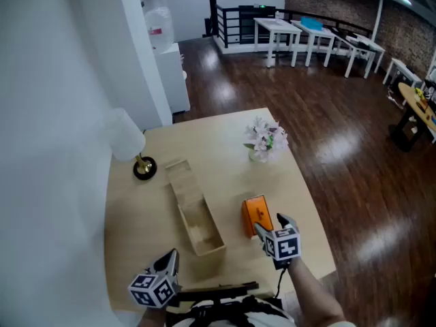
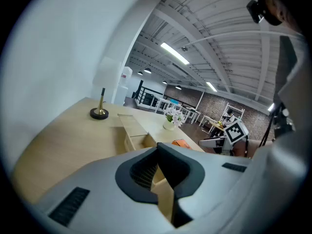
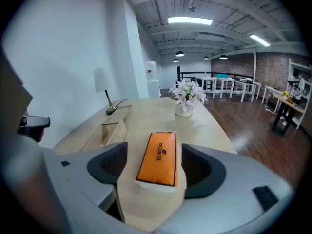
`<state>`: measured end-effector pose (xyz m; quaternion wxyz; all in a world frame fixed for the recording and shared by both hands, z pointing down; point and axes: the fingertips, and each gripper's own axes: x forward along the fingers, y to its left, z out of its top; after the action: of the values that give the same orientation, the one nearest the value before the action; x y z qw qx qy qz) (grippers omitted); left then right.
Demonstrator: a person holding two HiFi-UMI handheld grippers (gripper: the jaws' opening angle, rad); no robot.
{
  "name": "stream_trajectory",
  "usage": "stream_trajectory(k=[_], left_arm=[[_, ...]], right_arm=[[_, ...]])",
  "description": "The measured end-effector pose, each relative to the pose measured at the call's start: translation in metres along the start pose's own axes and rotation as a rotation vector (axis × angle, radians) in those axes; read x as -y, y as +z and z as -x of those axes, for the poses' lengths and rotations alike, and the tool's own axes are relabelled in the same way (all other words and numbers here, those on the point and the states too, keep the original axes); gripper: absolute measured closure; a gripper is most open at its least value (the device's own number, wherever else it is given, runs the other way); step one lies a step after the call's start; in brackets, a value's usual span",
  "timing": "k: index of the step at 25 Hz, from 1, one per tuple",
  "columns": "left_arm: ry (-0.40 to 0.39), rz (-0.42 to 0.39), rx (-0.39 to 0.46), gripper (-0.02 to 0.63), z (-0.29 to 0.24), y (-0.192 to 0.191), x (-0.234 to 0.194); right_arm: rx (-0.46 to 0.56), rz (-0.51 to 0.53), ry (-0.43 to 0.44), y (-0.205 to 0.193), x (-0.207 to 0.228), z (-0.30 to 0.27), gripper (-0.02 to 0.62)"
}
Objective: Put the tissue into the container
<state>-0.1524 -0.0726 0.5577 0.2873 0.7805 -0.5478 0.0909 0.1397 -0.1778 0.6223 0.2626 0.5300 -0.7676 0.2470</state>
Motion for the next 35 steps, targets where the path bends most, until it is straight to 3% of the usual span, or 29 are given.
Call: stream_trajectory(k=[4,7,19,25,35], left_arm=[[-0.018,-0.018,-0.008,0.609,-0.009,0.006,0.006],[-0.031,-0.025,-0.026,0.607,-0.013,0.002,0.011],[-0.024,-0.018,-0.068,0.609,-0.017,-0.012,0.009],[-0.032,-0.008,-0.088,0.608,-0.019,-0.017,0.013],[-0.025,-0.008,-0.088,0.609,-0.018,-0.018,0.011]], right_arm=[[-0.033,0.051,-0.007,0.001,0.0,-0.03,0.165],[-0.08,0.069,-0.026,-0.009,0.003,-0.051,0.137],[-0.259,0.019,-0.053,-0.06,0.007,-0.1,0.135],[-0.264,-0.03,-0.032,-0.065,0.006,-0.104,0.145],[-0.162,-0.041,-0.057,-0.038,0.013,-0.076,0.195]])
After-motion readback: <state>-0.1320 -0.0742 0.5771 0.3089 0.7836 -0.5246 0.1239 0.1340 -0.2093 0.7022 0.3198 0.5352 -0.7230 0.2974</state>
